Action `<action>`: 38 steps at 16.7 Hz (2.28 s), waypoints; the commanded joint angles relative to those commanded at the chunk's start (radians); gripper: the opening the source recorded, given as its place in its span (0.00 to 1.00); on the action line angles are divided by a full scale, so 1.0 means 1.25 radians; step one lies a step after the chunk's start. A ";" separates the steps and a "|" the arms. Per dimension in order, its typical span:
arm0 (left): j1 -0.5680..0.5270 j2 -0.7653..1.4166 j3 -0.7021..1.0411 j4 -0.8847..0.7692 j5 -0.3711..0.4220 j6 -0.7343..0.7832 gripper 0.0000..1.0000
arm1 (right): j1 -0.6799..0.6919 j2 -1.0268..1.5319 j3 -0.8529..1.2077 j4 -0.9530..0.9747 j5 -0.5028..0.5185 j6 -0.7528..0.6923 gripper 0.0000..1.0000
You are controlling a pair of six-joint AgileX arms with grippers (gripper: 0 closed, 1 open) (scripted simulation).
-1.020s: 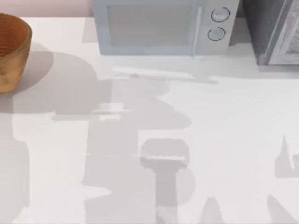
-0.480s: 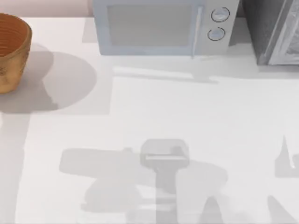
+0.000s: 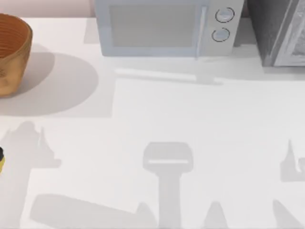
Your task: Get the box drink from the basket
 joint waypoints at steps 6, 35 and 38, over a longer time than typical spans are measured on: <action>-0.028 -0.143 -0.113 -0.054 -0.030 -0.002 0.00 | 0.000 0.000 0.000 0.000 0.000 0.000 1.00; -0.884 1.201 0.613 0.557 -1.384 -0.044 0.00 | 0.000 0.000 0.000 0.000 0.000 0.000 1.00; -0.966 1.323 0.655 0.602 -1.508 -0.054 0.00 | 0.000 0.000 0.000 0.000 0.000 0.000 1.00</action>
